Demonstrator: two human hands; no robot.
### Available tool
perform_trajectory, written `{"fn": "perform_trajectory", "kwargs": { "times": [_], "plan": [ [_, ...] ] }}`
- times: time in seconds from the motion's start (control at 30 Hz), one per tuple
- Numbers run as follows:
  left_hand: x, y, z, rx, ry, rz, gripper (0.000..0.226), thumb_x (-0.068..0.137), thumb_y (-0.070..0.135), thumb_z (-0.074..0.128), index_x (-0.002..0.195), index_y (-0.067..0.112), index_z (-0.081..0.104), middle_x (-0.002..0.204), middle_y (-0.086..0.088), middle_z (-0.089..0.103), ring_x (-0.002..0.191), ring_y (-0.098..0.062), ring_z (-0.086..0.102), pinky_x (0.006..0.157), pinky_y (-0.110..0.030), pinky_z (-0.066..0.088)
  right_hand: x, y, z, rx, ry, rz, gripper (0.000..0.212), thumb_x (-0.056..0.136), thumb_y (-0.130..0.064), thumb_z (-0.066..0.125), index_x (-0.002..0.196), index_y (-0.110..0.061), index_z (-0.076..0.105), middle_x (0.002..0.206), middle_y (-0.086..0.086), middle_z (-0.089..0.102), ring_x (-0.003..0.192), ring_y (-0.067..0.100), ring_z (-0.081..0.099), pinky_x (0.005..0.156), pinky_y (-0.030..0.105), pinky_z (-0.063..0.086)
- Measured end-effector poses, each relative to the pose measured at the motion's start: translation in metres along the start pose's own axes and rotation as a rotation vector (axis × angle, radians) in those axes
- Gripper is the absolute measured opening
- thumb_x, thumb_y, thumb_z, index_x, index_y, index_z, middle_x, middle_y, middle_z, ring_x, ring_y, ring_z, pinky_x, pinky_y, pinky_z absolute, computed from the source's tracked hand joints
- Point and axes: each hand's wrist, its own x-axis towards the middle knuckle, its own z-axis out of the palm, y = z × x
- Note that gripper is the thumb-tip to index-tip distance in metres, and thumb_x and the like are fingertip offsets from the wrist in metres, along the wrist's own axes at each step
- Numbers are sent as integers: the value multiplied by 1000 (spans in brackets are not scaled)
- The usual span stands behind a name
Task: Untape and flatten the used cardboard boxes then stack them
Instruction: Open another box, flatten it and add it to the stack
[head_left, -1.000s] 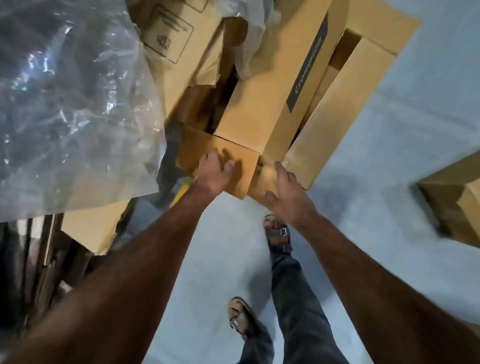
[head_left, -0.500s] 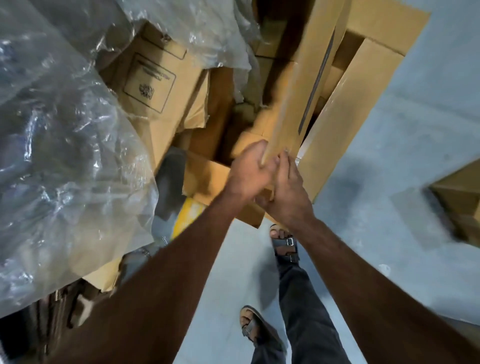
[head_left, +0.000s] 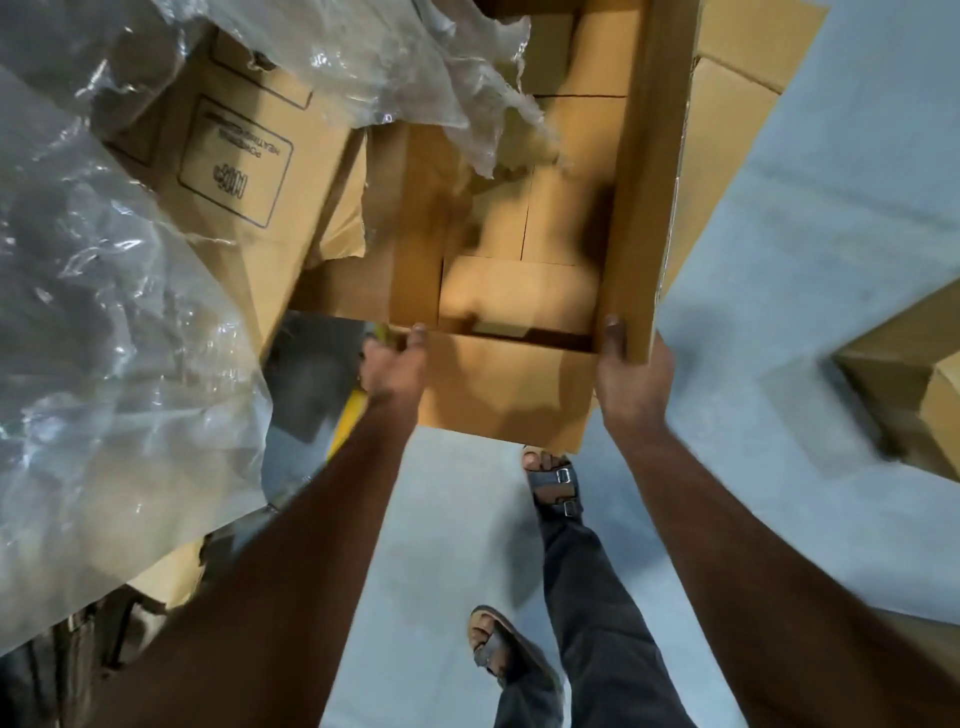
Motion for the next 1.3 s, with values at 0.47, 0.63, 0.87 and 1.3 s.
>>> {"fn": "perform_trajectory", "kwargs": {
  "times": [0.47,0.63,0.87,1.3],
  "plan": [
    [23,-8,19,-594,-359,-148,67,73,31,85,125,-1,59,115,-18,69,102,-27,69,95,-50,53,48,26,-65,-115,-40,64,34,100,-23,57,121,3,58,103,14,60,98,36,59,94,50,48],
    [-21,16,31,-284,-400,-69,44,61,42,86,86,10,69,88,-5,72,81,-24,68,80,-34,57,49,12,-107,-169,92,78,50,91,-39,63,123,-1,62,120,22,65,111,41,61,98,44,49],
    [-130,3,1,-148,-375,186,13,84,25,63,88,13,66,83,-4,67,76,-23,62,73,-33,53,0,-25,-198,-372,248,-69,66,97,-50,45,87,12,61,86,31,64,84,47,62,73,48,46],
    [-340,-149,-89,-12,-350,532,38,86,42,49,95,7,63,77,-6,63,72,-27,62,64,-38,57,-247,-9,-393,-570,453,-442,52,105,-37,39,101,11,57,99,38,59,96,51,55,80,52,39]
  ]
}}
